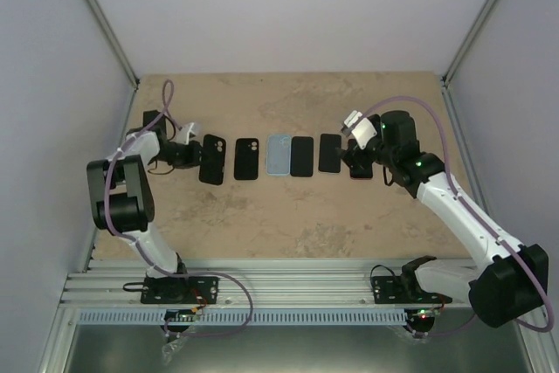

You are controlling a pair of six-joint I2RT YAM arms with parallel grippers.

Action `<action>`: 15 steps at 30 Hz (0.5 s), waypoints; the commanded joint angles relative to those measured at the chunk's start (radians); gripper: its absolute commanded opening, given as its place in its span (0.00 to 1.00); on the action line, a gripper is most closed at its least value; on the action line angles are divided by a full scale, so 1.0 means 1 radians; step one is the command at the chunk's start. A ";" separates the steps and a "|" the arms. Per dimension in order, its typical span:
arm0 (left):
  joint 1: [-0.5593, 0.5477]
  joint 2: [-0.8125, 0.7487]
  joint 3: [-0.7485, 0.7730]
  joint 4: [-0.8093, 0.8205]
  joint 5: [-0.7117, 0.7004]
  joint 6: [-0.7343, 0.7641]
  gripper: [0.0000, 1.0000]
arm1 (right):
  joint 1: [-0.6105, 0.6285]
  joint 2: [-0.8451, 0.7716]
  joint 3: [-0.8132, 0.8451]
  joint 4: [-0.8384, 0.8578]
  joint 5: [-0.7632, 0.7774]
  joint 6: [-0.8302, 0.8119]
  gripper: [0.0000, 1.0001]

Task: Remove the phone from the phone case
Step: Place the phone case at the center of the board.

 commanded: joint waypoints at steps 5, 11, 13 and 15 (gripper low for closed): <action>0.002 0.104 0.059 0.001 0.072 0.039 0.00 | -0.005 0.031 0.001 -0.009 -0.027 0.016 0.98; 0.003 0.178 0.097 0.006 0.091 0.029 0.00 | -0.005 0.044 0.007 -0.011 -0.031 0.015 0.98; 0.002 0.195 0.106 0.012 0.104 0.020 0.00 | -0.005 0.047 0.007 -0.013 -0.036 0.015 0.98; 0.001 0.209 0.111 0.026 0.107 0.009 0.00 | -0.005 0.049 0.007 -0.014 -0.036 0.014 0.98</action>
